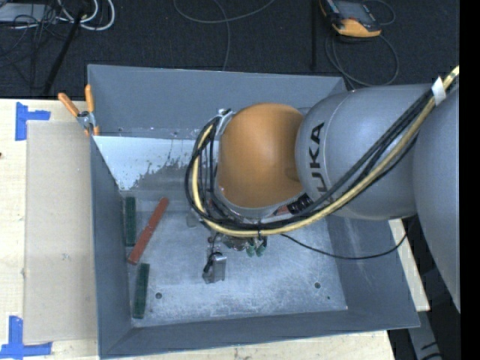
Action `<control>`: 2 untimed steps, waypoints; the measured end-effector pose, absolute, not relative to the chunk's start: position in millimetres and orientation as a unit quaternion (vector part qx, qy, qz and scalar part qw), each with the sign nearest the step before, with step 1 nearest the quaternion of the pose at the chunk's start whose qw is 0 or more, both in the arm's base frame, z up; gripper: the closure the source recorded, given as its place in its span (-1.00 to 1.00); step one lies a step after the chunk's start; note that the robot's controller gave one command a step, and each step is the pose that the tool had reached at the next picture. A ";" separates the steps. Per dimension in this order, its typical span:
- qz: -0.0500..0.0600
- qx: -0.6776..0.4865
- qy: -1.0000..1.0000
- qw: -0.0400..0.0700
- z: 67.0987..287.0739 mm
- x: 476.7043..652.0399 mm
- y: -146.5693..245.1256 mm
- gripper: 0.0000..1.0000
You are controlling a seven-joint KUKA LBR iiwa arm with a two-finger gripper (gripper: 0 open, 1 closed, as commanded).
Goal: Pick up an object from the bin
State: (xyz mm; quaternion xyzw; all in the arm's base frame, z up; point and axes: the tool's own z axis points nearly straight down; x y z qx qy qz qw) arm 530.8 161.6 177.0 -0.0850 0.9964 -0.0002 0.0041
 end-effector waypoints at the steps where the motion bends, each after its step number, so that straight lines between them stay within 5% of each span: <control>1: -0.001 -0.130 0.992 -0.002 82.9 568.5 101.7 -1.00; 2: -0.001 -0.128 0.992 0.003 94.1 618.0 61.7 -1.00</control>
Offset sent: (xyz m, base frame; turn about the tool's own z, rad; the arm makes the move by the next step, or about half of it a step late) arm 0.0377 -0.0561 -0.0889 -0.0953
